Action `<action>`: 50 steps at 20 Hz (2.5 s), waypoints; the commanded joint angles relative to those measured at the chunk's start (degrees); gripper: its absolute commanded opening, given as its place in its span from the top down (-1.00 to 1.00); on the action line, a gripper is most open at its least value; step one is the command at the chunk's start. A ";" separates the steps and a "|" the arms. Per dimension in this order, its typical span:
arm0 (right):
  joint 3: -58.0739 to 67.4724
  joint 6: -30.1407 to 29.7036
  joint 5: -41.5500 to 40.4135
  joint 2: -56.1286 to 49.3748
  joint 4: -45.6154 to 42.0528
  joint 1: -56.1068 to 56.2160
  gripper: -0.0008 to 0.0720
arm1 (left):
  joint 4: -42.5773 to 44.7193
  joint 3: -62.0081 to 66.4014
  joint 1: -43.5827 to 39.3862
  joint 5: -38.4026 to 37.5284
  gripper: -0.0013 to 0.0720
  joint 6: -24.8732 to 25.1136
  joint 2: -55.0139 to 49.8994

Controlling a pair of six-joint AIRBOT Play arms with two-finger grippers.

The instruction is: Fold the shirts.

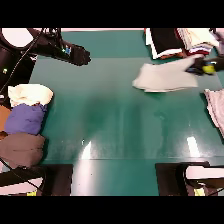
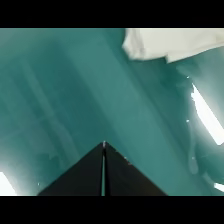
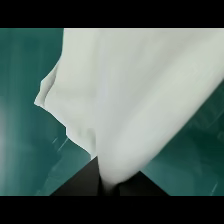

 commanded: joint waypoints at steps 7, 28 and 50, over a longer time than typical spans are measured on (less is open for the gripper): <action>-1.66 0.02 -8.26 3.96 -1.27 -21.75 0.93 | -0.37 0.00 -0.11 1.22 0.90 -3.13 -0.04; -8.48 0.07 -1.27 14.21 -16.70 -32.44 0.92 | -0.28 0.00 -0.11 -0.22 0.90 -2.43 -0.04; -13.20 0.04 -4.61 27.32 5.62 13.75 -0.34 | -0.28 0.00 -0.11 4.13 0.90 -2.47 -0.02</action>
